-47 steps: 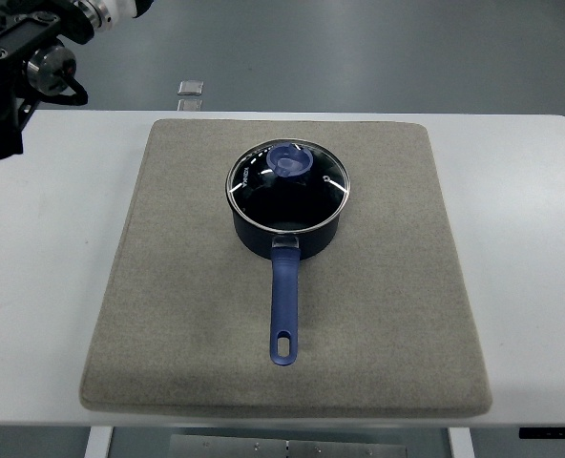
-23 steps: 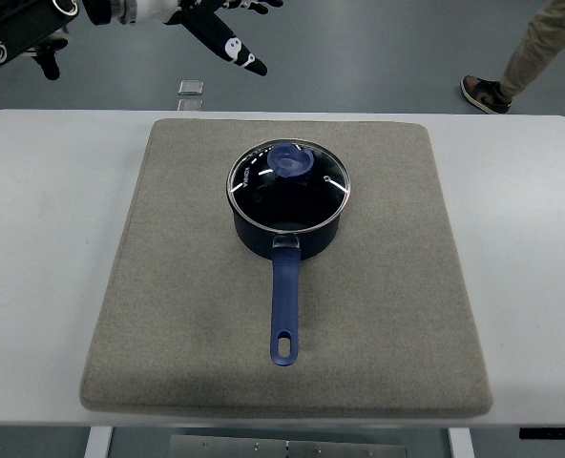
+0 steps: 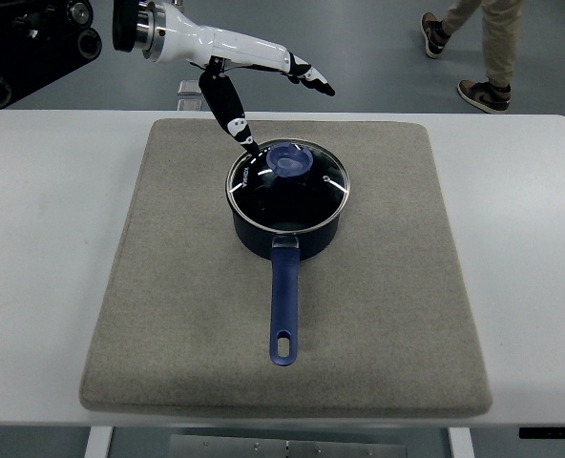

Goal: Open pot lid and place left with left hand
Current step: 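Swing the left hand over the pot toward the blue lid knob, then lower the left hand and close fingers around the blue knob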

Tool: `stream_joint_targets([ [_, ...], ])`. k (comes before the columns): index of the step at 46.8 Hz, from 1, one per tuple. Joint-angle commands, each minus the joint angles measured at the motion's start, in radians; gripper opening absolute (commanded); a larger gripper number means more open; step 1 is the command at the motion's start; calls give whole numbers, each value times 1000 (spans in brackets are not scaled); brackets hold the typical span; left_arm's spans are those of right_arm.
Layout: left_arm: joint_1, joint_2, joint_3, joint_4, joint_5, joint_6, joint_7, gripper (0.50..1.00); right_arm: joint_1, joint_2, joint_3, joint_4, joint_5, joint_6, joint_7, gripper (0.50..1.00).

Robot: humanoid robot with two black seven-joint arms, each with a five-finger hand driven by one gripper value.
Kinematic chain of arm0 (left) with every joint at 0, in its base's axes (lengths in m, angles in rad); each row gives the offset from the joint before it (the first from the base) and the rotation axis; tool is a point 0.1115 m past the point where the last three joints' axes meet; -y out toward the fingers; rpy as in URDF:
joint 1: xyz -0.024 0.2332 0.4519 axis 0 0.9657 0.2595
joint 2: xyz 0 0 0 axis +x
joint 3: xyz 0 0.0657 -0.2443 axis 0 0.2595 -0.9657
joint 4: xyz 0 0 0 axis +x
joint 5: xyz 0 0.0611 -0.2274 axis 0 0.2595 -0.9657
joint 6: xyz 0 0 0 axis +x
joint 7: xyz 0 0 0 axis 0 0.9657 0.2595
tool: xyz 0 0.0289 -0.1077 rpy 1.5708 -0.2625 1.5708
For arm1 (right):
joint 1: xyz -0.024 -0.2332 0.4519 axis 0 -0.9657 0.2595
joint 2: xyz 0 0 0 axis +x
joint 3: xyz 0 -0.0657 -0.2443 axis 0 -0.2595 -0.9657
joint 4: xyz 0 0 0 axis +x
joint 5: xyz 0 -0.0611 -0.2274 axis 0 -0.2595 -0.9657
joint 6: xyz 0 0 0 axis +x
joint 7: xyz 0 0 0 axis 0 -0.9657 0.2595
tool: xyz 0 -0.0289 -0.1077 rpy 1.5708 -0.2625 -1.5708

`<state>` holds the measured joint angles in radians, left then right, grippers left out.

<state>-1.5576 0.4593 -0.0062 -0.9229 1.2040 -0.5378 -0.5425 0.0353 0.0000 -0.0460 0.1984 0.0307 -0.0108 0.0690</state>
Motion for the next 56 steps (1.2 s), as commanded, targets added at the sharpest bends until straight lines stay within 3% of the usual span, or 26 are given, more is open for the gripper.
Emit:
stream_joint_targets([
  [1,-4,10,3,-27,3,-37,-13,984,0,0,0,1,0,0,0,917],
  [8,-10,24,6,-57,150,-39,-68,977,0,0,0,1,0,0,0,917],
  [15,-10,22,-8,-56,296,-31,-68,966,0,0,0,-1,0,0,0,917],
  [33,-18,-16,-5,-51,439,119,-68,939,0,0,0,-1,0,0,0,917],
  [56,-32,-116,29,35,470,94,-68,932,0,0,0,-1,0,0,0,917],
])
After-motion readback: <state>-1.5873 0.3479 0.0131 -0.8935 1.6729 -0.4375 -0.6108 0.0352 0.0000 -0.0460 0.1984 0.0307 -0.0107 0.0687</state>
